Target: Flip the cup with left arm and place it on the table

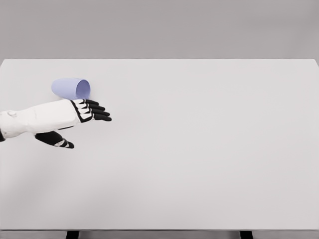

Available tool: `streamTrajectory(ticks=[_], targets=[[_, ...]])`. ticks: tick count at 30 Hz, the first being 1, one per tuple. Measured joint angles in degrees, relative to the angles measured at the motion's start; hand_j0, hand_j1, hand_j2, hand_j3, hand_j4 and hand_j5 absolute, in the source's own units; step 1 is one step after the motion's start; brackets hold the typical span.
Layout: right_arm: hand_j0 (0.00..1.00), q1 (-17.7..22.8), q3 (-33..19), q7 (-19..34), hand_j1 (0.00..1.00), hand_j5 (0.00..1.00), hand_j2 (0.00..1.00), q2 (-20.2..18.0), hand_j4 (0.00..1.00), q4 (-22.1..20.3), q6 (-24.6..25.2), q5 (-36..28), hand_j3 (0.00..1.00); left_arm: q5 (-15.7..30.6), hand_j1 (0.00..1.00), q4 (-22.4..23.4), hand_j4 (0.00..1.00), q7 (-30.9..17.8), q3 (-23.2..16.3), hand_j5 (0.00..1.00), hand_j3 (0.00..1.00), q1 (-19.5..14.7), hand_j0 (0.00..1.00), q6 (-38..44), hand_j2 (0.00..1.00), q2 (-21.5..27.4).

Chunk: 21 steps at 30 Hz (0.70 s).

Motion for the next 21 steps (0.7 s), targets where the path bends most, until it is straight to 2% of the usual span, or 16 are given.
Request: streamTrajectory(ticks=[4, 7, 9, 11, 12, 13, 14, 15, 16, 17, 19, 21], targets=[[1.00, 0.7, -0.1, 0.1, 1.00, 1.00, 1.00, 0.0, 1.00, 0.2, 0.0, 0.0, 1.00, -1.3, 1.00, 0.9, 1.00, -0.1, 0.6, 1.00, 1.00, -1.0, 1.00, 0.0, 1.00, 0.1], [1.00, 0.7, -0.1, 0.1, 1.00, 1.00, 1.00, 0.0, 1.00, 0.2, 0.1, -0.1, 1.00, -2.2, 1.00, 4.0, 1.00, -0.2, 3.7, 1.00, 1.00, -0.3, 1.00, 0.0, 1.00, 0.2], [1.00, 0.7, -0.1, 0.1, 1.00, 1.00, 1.00, 0.0, 1.00, 0.2, 0.1, -0.1, 1.00, -2.3, 1.00, 8.0, 1.00, -0.3, 6.5, 1.00, 1.00, -0.1, 1.00, 0.0, 1.00, 0.0], [1.00, 0.7, -0.1, 0.1, 1.00, 1.00, 1.00, 0.0, 1.00, 0.2, 0.1, -0.1, 1.00, -1.0, 1.00, 15.4, 1.00, -0.2, 8.6, 1.00, 1.00, -3.7, 1.00, 0.1, 1.00, 0.7], [1.00, 0.7, 0.0, 0.1, 1.00, 1.00, 1.00, 0.0, 1.00, 0.3, 0.1, -0.1, 1.00, -0.2, 1.00, 18.0, 1.00, -0.1, 7.9, 1.00, 1.00, -5.2, 1.00, 0.1, 1.00, 2.1], [1.00, 0.7, 0.0, 0.1, 1.00, 1.00, 1.00, 0.0, 1.00, 0.3, 0.1, -0.1, 1.00, 0.0, 1.00, 19.5, 1.00, 0.0, 5.8, 1.00, 1.00, -10.8, 1.00, 0.0, 1.00, 3.6], [1.00, 0.7, 0.0, 0.1, 1.00, 1.00, 1.00, 0.0, 1.00, 0.3, 0.1, -0.1, 1.00, 0.3, 1.00, 20.8, 1.00, 0.0, 2.6, 1.00, 1.00, -14.9, 1.00, -0.1, 1.00, 4.6], [1.00, 0.7, 0.0, 0.1, 1.00, 1.00, 1.00, 0.0, 1.00, 0.3, 0.1, -0.1, 1.00, 0.9, 1.00, 21.9, 1.00, 0.1, -1.5, 1.00, 1.00, -20.1, 1.00, 1.0, 1.00, 4.8], [1.00, 0.7, 0.0, 0.1, 1.00, 1.00, 1.00, 0.0, 1.00, 0.3, 0.1, -0.1, 1.00, 1.7, 1.00, 22.8, 1.00, 0.2, -5.5, 1.00, 1.00, -22.5, 1.00, 3.3, 1.00, 4.4], [1.00, 0.7, 0.0, 0.1, 1.00, 1.00, 1.00, 0.0, 1.00, 0.3, 0.1, -0.1, 1.00, 1.7, 1.00, 23.4, 1.00, 0.2, -10.3, 1.00, 1.00, -27.6, 1.00, 6.3, 1.00, 3.2], [1.00, 0.7, 0.0, 0.1, 1.00, 1.00, 1.00, 0.0, 1.00, 0.3, 0.1, -0.1, 1.00, 1.0, 1.00, 24.2, 1.00, 0.2, -17.8, 1.00, 1.00, -28.4, 1.00, 10.5, 1.00, 0.7], [1.00, 0.7, 0.0, 0.1, 1.00, 1.00, 1.00, 0.0, 1.00, 0.3, 0.1, -0.1, 1.00, 0.4, 1.00, 24.4, 1.00, 0.3, -22.5, 1.00, 1.00, -28.4, 1.00, 12.6, 1.00, -0.9]])
